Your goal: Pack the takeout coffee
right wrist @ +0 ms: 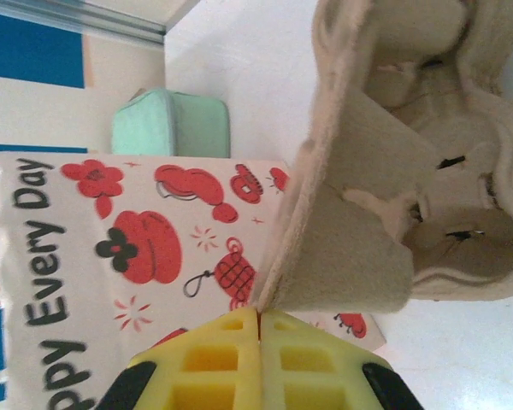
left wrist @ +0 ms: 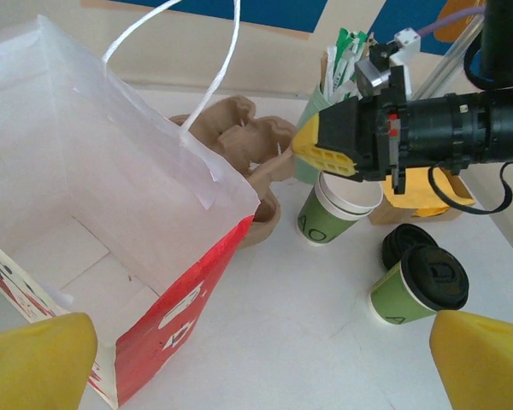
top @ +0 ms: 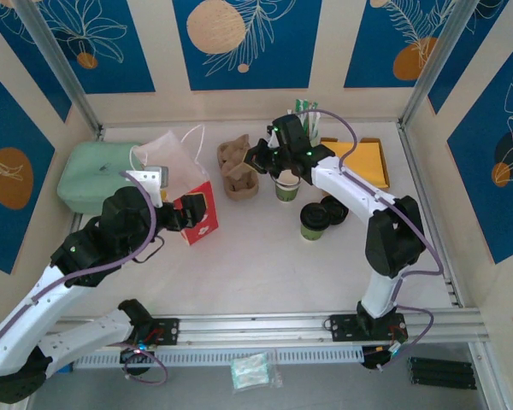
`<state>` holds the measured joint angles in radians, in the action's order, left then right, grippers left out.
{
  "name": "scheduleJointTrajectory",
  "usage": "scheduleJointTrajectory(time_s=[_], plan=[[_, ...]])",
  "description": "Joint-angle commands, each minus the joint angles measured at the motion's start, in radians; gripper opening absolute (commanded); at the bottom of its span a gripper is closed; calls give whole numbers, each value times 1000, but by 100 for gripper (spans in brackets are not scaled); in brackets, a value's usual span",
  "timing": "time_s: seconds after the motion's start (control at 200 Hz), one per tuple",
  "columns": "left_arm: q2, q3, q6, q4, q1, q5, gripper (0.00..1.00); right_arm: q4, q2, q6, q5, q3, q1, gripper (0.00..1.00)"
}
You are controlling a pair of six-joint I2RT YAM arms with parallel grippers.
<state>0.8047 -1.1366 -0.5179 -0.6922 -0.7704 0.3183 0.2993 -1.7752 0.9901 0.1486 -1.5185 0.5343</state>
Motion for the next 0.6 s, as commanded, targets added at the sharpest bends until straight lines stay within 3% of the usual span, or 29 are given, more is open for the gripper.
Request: scheduleJointTrajectory(time_s=[0.0, 0.595], plan=[[-4, -13, -8, 16, 1, -1, 99, -6, 60, -31, 32, -30, 4, 0], [-4, -22, -12, 20, 2, -4, 100, 19, 252, -45, 36, 82, 73, 0]])
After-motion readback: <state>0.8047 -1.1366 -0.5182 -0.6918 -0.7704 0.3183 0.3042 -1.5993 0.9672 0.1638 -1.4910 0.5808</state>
